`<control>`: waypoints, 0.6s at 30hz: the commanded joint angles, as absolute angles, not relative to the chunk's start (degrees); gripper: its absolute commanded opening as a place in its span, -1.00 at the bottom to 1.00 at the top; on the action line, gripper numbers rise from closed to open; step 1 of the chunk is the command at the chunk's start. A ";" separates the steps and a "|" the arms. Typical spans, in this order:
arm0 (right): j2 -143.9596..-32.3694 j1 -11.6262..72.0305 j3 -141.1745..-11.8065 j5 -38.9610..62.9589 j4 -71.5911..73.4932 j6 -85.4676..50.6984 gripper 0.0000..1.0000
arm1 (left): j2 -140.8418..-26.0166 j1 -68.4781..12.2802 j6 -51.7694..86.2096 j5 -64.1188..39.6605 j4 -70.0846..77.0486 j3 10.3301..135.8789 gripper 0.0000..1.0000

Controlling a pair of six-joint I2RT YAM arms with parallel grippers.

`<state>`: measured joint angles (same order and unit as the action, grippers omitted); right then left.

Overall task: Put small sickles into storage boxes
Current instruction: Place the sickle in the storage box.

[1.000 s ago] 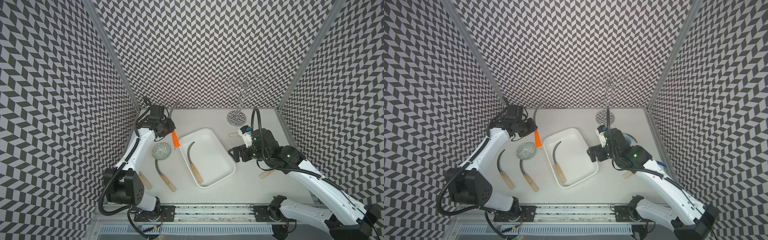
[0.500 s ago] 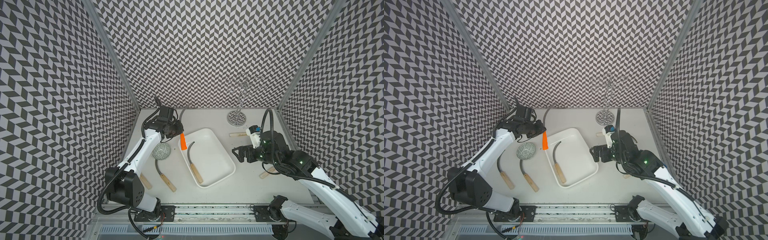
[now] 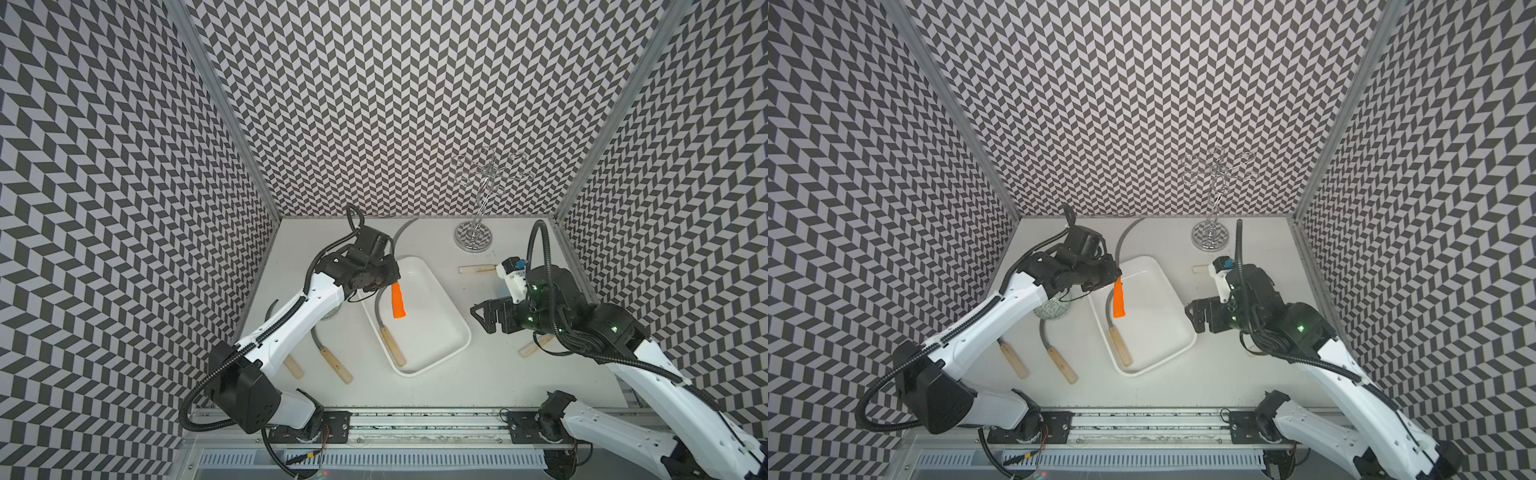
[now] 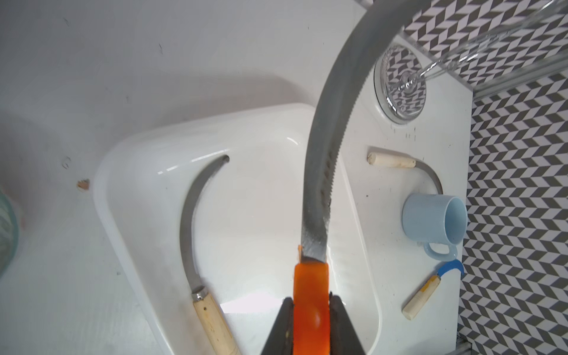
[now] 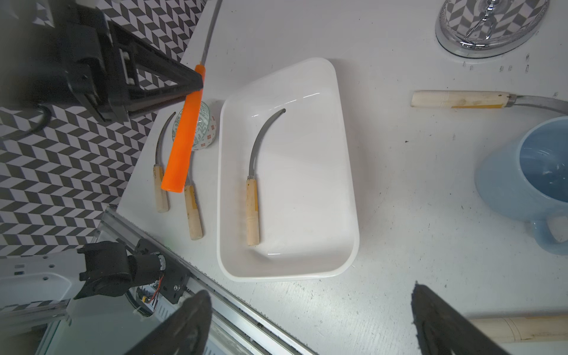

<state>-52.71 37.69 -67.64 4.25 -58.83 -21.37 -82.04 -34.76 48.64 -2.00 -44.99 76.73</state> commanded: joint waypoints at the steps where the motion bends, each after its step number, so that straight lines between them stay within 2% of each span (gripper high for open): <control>1: -51.05 37.58 -69.95 3.45 -60.97 -20.44 1.00 | -81.25 -38.64 55.79 3.05 -44.58 74.69 -0.85; 8: -49.87 37.56 -68.98 5.50 -60.96 -20.01 1.00 | -80.13 -45.79 62.19 7.78 -45.17 71.51 -0.84; 18: -49.14 37.57 -68.29 6.80 -61.16 -19.38 1.00 | -74.52 -49.43 70.79 9.56 -42.63 62.09 -0.85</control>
